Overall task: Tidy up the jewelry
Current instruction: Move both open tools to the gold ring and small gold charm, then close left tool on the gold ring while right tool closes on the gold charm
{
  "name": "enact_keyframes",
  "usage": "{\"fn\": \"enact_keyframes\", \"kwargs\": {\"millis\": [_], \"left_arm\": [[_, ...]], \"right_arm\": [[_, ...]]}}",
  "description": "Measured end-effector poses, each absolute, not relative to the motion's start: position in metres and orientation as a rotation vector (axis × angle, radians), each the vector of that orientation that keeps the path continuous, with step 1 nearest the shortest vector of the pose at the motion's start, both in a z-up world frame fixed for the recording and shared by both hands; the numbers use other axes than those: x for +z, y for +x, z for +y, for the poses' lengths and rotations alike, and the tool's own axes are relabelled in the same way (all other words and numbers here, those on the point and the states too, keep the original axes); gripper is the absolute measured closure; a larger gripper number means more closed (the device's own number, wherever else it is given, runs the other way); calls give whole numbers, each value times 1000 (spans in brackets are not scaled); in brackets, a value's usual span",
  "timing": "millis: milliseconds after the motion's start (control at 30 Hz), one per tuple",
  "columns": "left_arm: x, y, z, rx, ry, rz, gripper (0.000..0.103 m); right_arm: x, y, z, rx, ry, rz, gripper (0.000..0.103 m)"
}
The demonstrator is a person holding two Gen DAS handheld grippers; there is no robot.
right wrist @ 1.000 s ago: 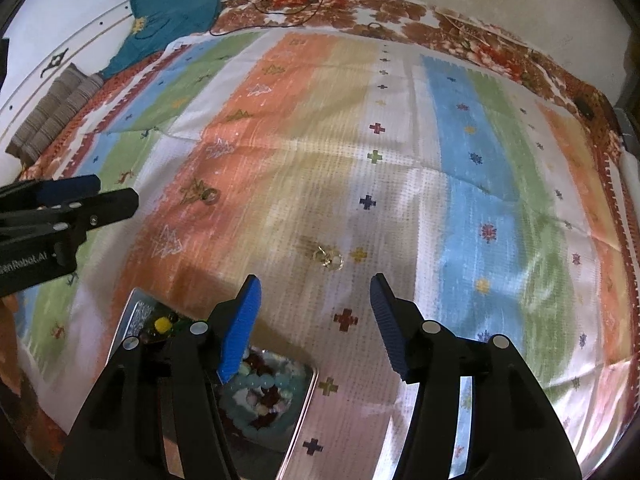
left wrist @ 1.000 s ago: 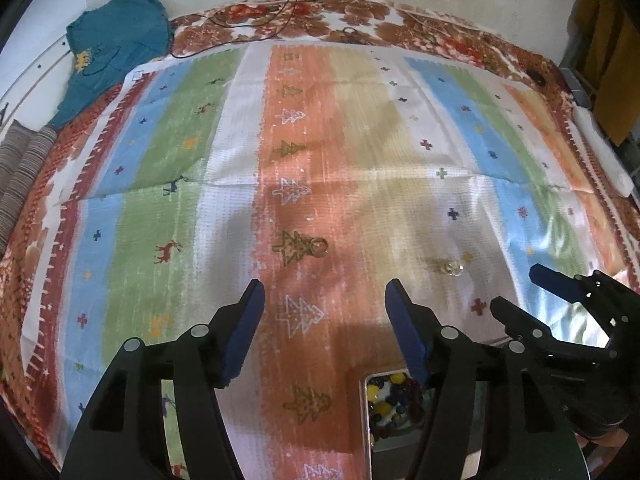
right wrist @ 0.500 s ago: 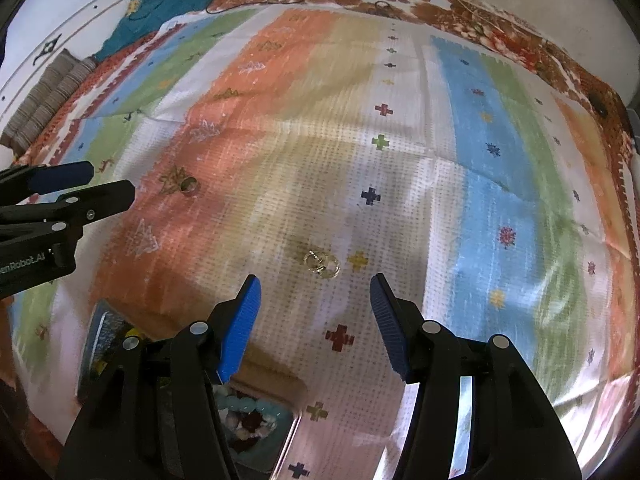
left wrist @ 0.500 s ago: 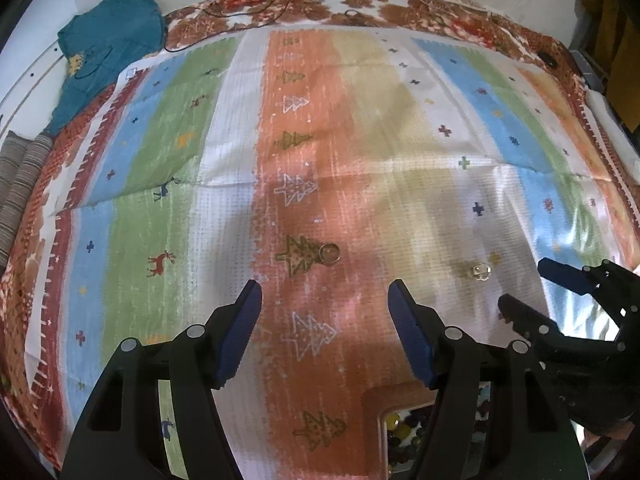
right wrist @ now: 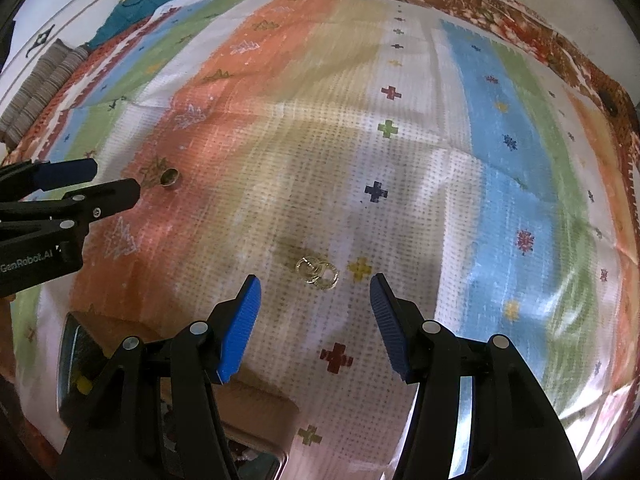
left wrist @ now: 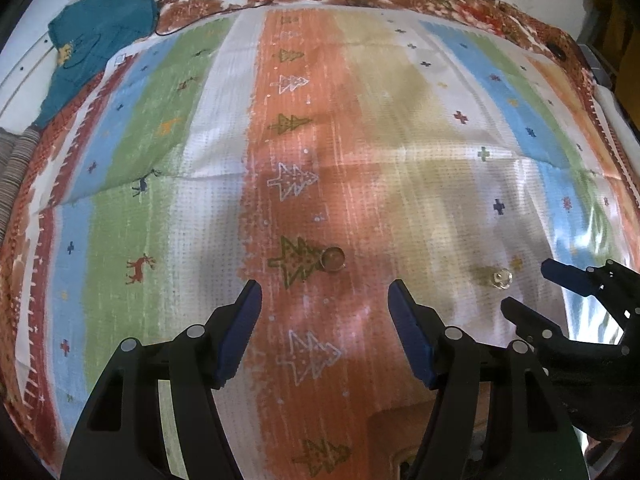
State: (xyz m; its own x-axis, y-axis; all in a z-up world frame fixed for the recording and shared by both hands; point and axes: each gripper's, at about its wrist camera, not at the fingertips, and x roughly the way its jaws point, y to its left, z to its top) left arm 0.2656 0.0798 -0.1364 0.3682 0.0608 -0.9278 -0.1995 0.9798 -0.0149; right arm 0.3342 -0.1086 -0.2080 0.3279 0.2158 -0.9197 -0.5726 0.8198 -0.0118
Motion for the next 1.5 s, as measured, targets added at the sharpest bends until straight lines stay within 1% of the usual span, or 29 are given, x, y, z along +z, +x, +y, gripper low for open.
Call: {"fn": "enact_keyframes", "kwargs": {"millis": [233, 400, 467, 600, 667, 700, 733, 767, 800, 833, 867, 933, 1000, 1067, 1133, 1500], "left_arm": [[-151, 278, 87, 136, -159, 1217, 38], [-160, 286, 89, 121, -171, 1230, 41], [-164, 288, 89, 116, -167, 1239, 45], [-170, 292, 90, 122, -163, 1248, 48], [-174, 295, 90, 116, -163, 1260, 56], [-175, 297, 89, 110, -160, 1263, 57], [-176, 299, 89, 106, -156, 1264, 60], [-178, 300, 87, 103, -149, 1267, 62], [-179, 302, 86, 103, -143, 1270, 62], [-180, 303, 85, 105, -136, 1270, 63], [-181, 304, 84, 105, -128, 1270, 63], [-183, 306, 82, 110, -119, 1270, 65], [-184, 308, 80, 116, -115, 1268, 68], [-185, 309, 78, 115, -102, 1269, 80], [-184, 309, 78, 112, -101, 1273, 85], [-177, 306, 71, 101, -96, 1268, 85]], "right_arm": [[-217, 343, -105, 527, -387, 1149, 46], [-227, 350, -105, 518, -387, 1179, 46], [-229, 351, -104, 517, -395, 1185, 46], [-229, 353, -98, 524, -396, 1189, 47], [-230, 355, -96, 525, -396, 1194, 50], [-231, 355, -95, 525, -398, 1196, 51], [-231, 356, -94, 525, -400, 1199, 55], [-231, 356, -94, 524, -405, 1203, 60], [-231, 357, -93, 524, -408, 1206, 63], [-231, 357, -93, 525, -410, 1211, 68], [-230, 357, -92, 526, -411, 1216, 72], [-231, 357, -89, 526, -419, 1218, 76], [-232, 357, -88, 524, -426, 1214, 77], [-233, 355, -87, 521, -430, 1211, 80], [-234, 355, -87, 523, -424, 1211, 80], [-229, 346, -94, 520, -420, 1188, 80]]}}
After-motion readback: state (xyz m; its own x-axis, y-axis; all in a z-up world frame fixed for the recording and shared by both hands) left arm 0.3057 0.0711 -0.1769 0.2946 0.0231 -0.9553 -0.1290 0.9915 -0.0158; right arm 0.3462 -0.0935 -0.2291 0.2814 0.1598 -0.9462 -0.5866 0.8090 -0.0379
